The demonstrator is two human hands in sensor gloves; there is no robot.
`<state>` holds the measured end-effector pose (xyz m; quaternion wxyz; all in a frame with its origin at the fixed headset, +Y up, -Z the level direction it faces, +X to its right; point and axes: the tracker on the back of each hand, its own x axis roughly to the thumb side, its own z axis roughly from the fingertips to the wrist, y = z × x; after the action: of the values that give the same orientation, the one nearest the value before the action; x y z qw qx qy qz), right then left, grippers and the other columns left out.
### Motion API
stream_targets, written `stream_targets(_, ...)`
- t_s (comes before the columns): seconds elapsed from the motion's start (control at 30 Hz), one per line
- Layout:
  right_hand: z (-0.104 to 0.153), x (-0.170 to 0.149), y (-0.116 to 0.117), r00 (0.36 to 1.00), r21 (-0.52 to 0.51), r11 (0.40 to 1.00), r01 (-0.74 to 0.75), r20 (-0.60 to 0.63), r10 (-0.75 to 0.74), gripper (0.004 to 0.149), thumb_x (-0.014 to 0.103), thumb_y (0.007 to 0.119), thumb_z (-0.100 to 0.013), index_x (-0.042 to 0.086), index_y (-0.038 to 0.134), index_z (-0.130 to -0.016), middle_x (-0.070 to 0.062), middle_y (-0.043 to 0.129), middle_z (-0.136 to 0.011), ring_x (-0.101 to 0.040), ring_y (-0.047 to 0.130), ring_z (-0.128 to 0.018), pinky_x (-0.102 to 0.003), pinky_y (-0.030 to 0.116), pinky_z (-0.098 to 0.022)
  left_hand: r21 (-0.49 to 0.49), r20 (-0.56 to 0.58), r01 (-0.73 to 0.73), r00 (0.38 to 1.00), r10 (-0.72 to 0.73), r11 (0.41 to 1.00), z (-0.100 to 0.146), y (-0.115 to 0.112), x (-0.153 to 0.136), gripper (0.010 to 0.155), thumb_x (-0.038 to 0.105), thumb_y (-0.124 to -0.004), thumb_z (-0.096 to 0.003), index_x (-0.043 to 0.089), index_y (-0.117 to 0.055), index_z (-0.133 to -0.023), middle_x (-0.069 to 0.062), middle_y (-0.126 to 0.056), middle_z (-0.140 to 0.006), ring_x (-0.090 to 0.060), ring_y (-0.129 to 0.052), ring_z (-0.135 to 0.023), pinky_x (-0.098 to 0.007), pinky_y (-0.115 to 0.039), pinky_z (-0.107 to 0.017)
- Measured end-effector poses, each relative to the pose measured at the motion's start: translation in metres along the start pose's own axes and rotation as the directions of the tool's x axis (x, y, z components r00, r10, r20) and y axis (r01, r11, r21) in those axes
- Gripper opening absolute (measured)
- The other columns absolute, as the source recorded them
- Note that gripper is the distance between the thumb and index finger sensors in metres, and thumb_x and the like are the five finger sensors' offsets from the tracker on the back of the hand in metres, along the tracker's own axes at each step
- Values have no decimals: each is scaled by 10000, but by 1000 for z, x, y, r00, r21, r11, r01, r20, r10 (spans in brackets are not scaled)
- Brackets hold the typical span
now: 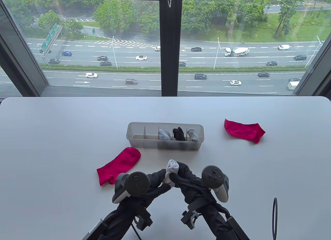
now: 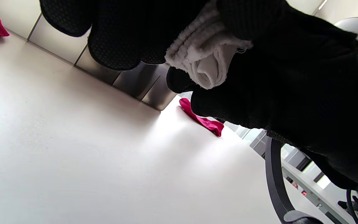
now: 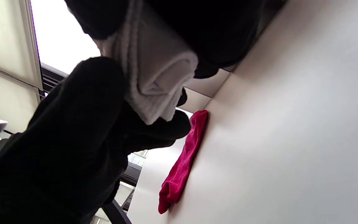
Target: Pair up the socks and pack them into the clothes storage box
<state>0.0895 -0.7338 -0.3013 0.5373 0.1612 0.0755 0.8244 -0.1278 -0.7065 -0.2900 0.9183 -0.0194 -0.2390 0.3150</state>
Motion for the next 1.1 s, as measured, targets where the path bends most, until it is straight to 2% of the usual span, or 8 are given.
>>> stream_targets(0.07, 1, 2, -2, 1000, -34, 999, 0, -10, -1, 620, 404, 707, -598, 81, 455, -1063, -205, 742, -960, -306, 896, -782, -411, 806, -589, 51, -15, 11, 1000, -10, 999, 2, 2, 2, 549, 351, -743, -540, 71, -731, -1012, -219, -888, -918, -412, -951, -710, -629, -730, -616)
stream_targets(0.13, 1, 4, -2, 999, -47, 998, -31, -9, 30, 648, 439, 738, -568, 100, 474, -1053, -185, 761, -923, -273, 908, -743, -392, 811, -571, 57, -7, 8, 1000, -8, 998, 2, 3, 5, 538, 301, -750, -546, 70, -658, -1023, -211, -848, -933, -365, -960, -701, -603, -751, -614)
stream_targets(0.23, 3, 4, -2, 999, -54, 998, -29, 13, 30, 665, 469, 743, -544, 122, 504, -1058, -175, 777, -911, -252, 917, -716, -376, 818, -559, 66, 2, 12, 1000, -12, 998, 2, 4, 7, 518, 277, -745, -542, 34, -683, -996, -213, -888, -873, -331, -991, -642, -585, -785, -587)
stream_targets(0.37, 2, 8, -2, 998, 31, 1000, -6, 61, 4, 668, 372, 763, -567, 88, 483, -1102, -230, 744, -1006, -314, 901, -775, -380, 821, -569, 109, -15, -76, 997, 78, 991, 3, 10, -1, 456, 249, -681, -554, 22, -760, -941, -218, -950, -795, -322, -1024, -574, -576, -814, -551)
stream_targets(0.53, -1, 12, 4, 996, 44, 996, -78, 48, 75, 614, 341, 679, -633, 69, 414, -1115, -215, 738, -1012, -355, 871, -841, -421, 815, -603, 86, 4, -145, 989, 145, 986, 3, 10, -6, 482, 249, -592, -542, 8, -729, -935, -216, -923, -795, -314, -1005, -589, -579, -800, -563)
stream_targets(0.73, 2, 8, 2, 999, -6, 999, -42, 25, 42, 612, 360, 655, -648, 65, 391, -1115, -216, 723, -979, -331, 883, -785, -411, 808, -589, 42, 34, -125, 992, 123, 991, 1, 5, 2, 502, 247, -630, -515, 34, -644, -969, -195, -833, -883, -322, -946, -693, -602, -745, -632)
stream_targets(0.87, 2, 8, 1, 999, 8, 1000, 24, 39, -24, 629, 373, 684, -628, 73, 408, -1107, -198, 729, -983, -313, 883, -785, -404, 802, -593, 82, 36, -204, 979, 202, 975, 3, 10, -1, 451, 284, -666, -557, 46, -697, -940, -184, -874, -843, -324, -963, -653, -606, -751, -618)
stream_targets(1.1, 1, 8, 1, 997, 34, 998, 59, 46, -60, 597, 356, 603, -650, 70, 373, -1121, -201, 711, -994, -307, 871, -788, -399, 791, -600, 120, 63, -318, 948, 312, 940, 4, 12, -4, 450, 253, -626, -555, 35, -724, -936, -214, -895, -837, -335, -984, -650, -597, -768, -616)
